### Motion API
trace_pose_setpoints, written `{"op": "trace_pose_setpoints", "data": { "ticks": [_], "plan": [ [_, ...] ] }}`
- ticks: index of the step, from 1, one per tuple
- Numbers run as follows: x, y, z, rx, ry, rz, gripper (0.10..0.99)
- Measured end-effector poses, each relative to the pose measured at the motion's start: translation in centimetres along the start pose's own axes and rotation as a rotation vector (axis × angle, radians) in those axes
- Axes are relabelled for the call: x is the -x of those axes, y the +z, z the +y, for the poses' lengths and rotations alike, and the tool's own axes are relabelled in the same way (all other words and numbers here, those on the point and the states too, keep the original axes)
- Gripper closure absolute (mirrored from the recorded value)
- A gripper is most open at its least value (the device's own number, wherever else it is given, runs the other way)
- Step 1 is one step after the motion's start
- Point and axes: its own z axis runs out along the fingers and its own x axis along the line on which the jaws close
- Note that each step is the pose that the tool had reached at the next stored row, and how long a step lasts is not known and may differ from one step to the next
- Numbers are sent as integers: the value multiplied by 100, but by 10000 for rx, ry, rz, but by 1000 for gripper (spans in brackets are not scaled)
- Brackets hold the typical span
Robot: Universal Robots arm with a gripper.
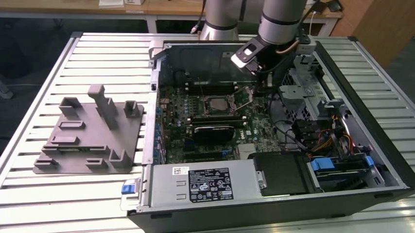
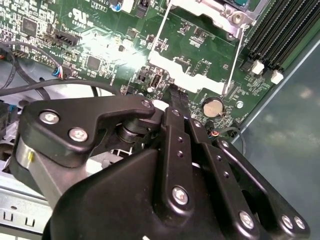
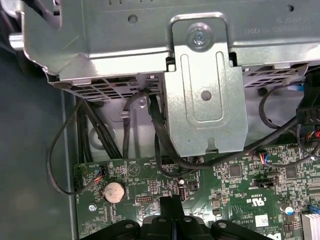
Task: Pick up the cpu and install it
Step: 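Close the cpu cover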
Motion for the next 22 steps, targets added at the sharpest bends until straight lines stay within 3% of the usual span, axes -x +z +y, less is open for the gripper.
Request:
{"op": "trace_pose_setpoints", "data": {
  "ticks": [12, 22],
  "plan": [
    [12, 2, -135, -2, 133, -3, 980],
    [30, -2, -328, -5, 296, -7, 980]
  ]
}}
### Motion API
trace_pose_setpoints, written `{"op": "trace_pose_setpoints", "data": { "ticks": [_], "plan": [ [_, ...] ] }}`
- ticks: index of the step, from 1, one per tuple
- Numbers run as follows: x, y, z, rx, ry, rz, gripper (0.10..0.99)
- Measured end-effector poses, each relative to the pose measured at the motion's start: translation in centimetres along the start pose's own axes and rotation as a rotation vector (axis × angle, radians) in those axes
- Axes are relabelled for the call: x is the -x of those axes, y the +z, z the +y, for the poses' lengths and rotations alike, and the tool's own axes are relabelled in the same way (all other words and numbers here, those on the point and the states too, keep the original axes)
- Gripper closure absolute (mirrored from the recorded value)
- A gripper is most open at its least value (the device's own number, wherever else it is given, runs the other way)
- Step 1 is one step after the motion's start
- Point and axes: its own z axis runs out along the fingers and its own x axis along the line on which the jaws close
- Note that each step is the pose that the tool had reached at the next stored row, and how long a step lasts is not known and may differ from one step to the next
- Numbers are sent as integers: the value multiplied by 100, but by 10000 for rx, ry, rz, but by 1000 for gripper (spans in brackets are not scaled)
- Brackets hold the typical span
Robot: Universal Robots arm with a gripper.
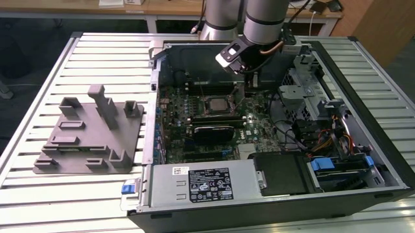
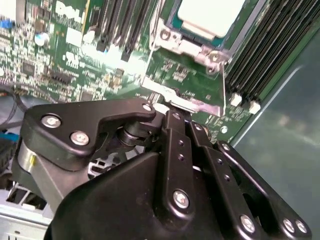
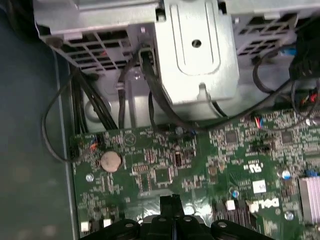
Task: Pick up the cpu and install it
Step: 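Close the cpu cover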
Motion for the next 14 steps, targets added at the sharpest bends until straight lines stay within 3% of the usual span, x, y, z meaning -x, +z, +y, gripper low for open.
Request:
{"op": "trace_pose_setpoints", "data": {
  "ticks": [14],
  "plan": [
    [33, 3, -273, -4, 248, -8, 980]
  ]
}}
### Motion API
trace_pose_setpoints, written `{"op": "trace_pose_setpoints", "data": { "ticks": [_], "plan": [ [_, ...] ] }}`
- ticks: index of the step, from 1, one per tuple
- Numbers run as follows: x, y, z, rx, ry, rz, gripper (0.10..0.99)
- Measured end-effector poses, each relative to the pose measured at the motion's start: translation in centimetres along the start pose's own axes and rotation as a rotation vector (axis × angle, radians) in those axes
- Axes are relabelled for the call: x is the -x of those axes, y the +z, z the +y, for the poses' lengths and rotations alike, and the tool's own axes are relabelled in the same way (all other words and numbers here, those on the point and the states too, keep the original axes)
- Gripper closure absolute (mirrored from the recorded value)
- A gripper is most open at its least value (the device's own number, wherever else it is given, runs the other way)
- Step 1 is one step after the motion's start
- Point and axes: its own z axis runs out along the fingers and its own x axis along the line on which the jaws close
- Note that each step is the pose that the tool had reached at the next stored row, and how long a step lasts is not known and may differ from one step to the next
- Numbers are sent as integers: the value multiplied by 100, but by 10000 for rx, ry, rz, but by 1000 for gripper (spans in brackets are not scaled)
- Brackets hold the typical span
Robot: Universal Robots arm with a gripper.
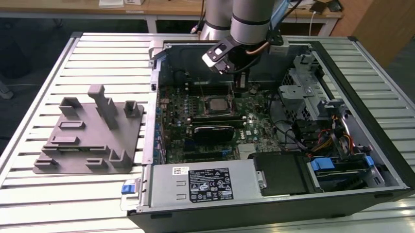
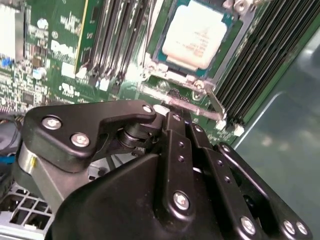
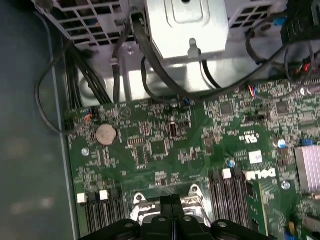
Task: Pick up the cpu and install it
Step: 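Close the cpu cover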
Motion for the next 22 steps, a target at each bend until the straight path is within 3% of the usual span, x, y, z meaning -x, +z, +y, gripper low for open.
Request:
{"op": "trace_pose_setpoints", "data": {
  "ticks": [13, 22],
  "plan": [
    [29, 28, -201, -4, 207, -5, 980],
    [44, 130, -317, -7, 413, -18, 980]
  ]
}}
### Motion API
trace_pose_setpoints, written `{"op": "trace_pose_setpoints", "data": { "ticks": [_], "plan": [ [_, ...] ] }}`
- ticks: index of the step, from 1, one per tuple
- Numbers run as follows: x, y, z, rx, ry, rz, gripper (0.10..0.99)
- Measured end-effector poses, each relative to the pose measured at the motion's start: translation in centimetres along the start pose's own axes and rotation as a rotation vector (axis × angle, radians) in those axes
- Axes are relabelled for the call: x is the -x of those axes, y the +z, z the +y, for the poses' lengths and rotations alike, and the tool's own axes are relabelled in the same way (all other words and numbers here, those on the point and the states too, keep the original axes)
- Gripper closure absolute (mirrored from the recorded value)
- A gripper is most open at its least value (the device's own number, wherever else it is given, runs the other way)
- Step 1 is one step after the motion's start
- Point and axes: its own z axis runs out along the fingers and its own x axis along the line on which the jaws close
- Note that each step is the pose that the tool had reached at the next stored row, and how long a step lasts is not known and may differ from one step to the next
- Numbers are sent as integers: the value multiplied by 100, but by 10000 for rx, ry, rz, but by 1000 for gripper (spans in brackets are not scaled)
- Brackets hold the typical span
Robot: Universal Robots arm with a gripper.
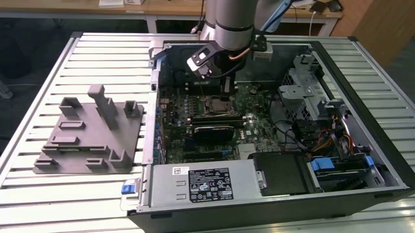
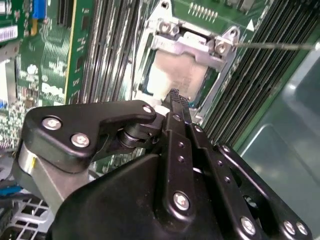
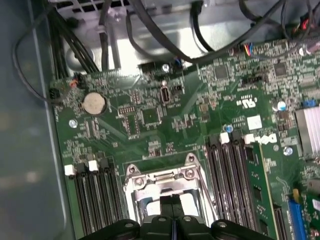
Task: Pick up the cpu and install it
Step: 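Close the cpu cover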
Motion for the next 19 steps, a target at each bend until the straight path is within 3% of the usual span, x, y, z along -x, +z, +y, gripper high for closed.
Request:
{"op": "trace_pose_setpoints", "data": {
  "ticks": [2, 8, 19],
  "plan": [
    [7, 10, -38, -1, 26, -2, 980],
    [8, 12, -43, 1, -39, 0, 980],
    [8, 16, -45, 42, -1991, 15, 980]
  ]
}}
